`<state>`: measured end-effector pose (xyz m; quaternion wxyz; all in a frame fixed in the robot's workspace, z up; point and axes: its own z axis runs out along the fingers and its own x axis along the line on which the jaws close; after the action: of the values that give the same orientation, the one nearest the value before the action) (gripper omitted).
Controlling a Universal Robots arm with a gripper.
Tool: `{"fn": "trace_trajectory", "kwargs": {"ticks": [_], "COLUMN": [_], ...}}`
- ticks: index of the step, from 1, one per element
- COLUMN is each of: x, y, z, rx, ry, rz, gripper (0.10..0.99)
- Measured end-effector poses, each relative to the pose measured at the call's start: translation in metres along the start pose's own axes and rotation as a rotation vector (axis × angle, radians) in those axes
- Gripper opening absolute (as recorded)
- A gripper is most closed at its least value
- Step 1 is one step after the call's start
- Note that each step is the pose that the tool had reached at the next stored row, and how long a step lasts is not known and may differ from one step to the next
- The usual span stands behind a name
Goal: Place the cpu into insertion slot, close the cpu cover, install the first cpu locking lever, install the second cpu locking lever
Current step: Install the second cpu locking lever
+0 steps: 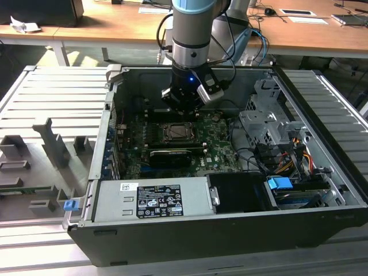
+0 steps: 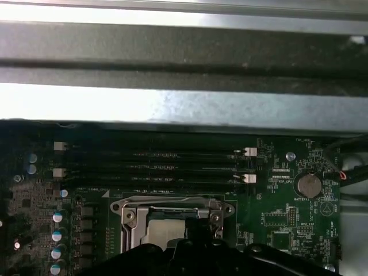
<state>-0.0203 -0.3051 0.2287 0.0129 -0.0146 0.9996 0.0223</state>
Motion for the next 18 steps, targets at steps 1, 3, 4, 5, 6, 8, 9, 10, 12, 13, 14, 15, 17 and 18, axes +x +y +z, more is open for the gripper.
{"fn": "trace_trajectory", "kwargs": {"ticks": [1,3,4,5,6,8,9,10,12,13,14,15,17,18], "x": [0.0,-0.0001,-0.0003,-0.0003,-0.0004,-0.0003,-0.0003,-0.0001,0.0001,0.0003,0.0003,0.0006,0.0009,0.001], "y": [-0.0002,-0.0001,0.0001,0.0001,-0.0002,-0.0019,-0.0025,-0.0038,-0.0063,-0.0084,-0.01,-0.0141,-0.0199,-0.0226], "z": [-0.0005,-0.0063,-0.0111,-0.0136,-0.0154,-0.0155,-0.0156,-0.0156,-0.0158,-0.0158,-0.0159,-0.0161,-0.0163,-0.0165], "rx": [0.0,0.0,0.0,0.0,0.0,0.0,0.0,0.0,0.0,0.0,0.0,0.0,0.0,0.0], "ry": [0.0001,0.0001,0.0001,0.0001,0.0,0.0,0.0,0.0001,0.0,0.0,0.0001,0.0001,0.0001,0.0001], "rz": [0.0,0.0,0.0,0.0,0.0,0.0,0.0,0.0,0.0,0.0,0.0,0.0,0.0,0.0], "gripper": [0.106,0.106,0.106,0.106,0.106,0.106,0.106,0.106,0.106,0.106,0.106,0.106,0.106,0.106]}}
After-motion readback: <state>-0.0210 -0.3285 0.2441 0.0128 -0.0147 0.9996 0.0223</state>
